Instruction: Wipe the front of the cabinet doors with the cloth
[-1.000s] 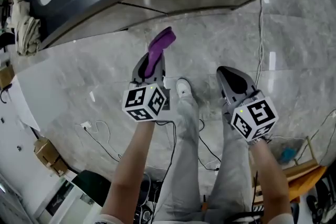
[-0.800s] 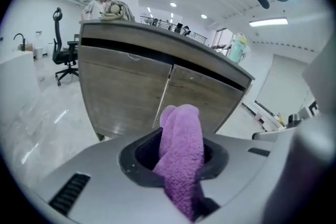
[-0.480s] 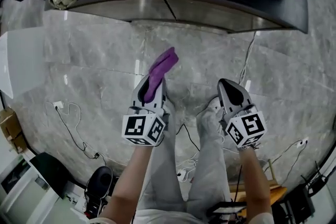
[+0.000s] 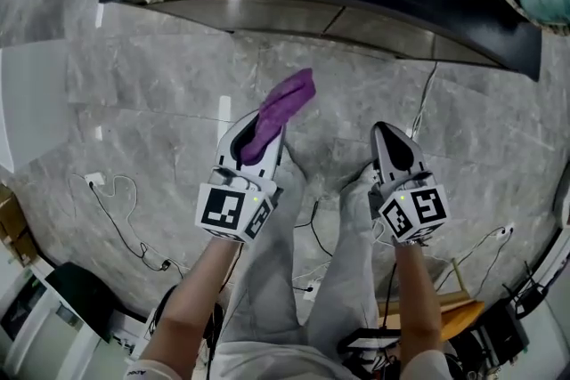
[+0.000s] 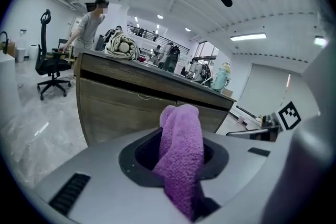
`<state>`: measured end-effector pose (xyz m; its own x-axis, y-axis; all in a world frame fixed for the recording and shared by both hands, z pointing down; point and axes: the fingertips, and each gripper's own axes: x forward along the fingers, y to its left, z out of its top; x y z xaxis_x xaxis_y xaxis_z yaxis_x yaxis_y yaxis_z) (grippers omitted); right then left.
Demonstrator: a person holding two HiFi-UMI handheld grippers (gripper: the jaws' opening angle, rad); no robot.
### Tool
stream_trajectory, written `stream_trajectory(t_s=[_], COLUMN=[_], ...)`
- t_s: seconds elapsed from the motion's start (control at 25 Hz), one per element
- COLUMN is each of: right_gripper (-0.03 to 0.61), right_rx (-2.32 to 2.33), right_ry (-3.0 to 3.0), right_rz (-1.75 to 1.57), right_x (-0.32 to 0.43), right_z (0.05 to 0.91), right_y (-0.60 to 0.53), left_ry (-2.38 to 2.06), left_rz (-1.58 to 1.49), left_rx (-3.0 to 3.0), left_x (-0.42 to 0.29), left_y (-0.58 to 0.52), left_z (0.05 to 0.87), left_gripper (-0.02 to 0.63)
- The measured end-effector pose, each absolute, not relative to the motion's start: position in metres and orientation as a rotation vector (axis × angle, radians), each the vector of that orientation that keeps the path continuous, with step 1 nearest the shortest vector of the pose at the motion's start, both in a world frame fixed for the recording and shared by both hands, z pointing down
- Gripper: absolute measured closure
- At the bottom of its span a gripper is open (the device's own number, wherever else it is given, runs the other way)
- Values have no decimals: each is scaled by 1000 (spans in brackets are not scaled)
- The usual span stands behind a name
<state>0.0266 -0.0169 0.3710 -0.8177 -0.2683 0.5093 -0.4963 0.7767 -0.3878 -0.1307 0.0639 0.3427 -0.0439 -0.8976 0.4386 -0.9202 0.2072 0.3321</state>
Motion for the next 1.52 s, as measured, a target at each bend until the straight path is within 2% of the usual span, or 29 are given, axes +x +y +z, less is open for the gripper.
stream_trajectory(t_s=[0.2, 0.36, 0.88, 1.12, 1.52], right_gripper=[552, 552, 552, 552, 552], right_rx=[446, 435, 451, 611, 836], right_ry=[-2572, -2605, -2573, -2558, -2502], right_rz=[685, 681, 795, 800, 835], right_x=[-31, -50, 3, 35, -16], right_z=[348, 335, 360, 360, 404], right_y=[9, 7, -19, -61, -18], left_ry=[-1892, -1895, -1890, -1940, -1734], left_rz=[99, 111, 241, 287, 321], left_rx=[1744, 1750, 1787, 1769, 1981], left_x=[-161, -172, -107, -112, -146], left_y=[77, 76, 23, -12, 3], left_z=[343, 346, 343, 332, 369], left_gripper=[525, 525, 525, 525, 525])
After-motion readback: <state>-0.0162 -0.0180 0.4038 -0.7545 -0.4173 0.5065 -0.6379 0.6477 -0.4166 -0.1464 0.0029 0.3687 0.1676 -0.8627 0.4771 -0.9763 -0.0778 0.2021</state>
